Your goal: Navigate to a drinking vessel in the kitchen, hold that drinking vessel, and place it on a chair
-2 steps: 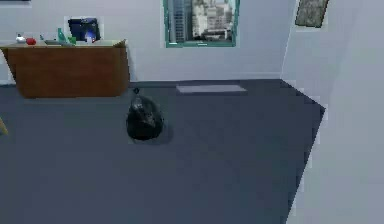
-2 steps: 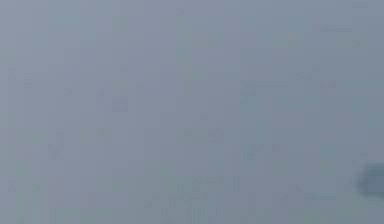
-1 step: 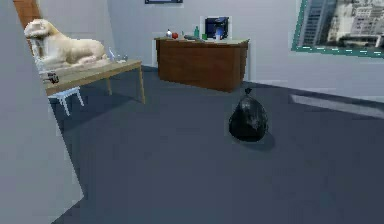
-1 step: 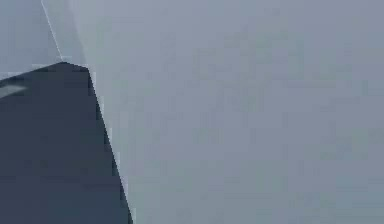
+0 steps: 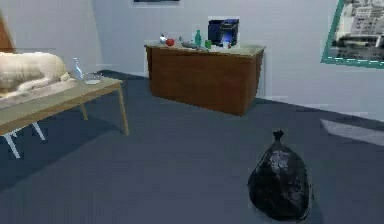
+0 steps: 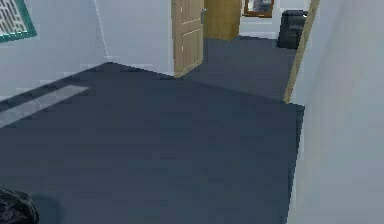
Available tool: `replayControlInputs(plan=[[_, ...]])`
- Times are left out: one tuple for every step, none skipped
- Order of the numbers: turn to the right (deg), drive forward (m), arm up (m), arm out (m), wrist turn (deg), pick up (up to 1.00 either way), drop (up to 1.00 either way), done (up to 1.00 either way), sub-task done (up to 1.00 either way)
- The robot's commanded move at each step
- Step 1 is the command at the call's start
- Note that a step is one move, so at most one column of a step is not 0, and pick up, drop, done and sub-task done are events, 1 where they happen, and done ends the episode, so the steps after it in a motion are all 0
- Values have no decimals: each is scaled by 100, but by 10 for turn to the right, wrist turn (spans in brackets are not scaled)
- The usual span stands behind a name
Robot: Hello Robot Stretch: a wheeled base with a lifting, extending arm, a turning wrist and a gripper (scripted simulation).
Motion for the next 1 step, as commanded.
replayControlInputs(plan=[[-30, 0, 0, 0, 0, 0, 0, 0, 0]])
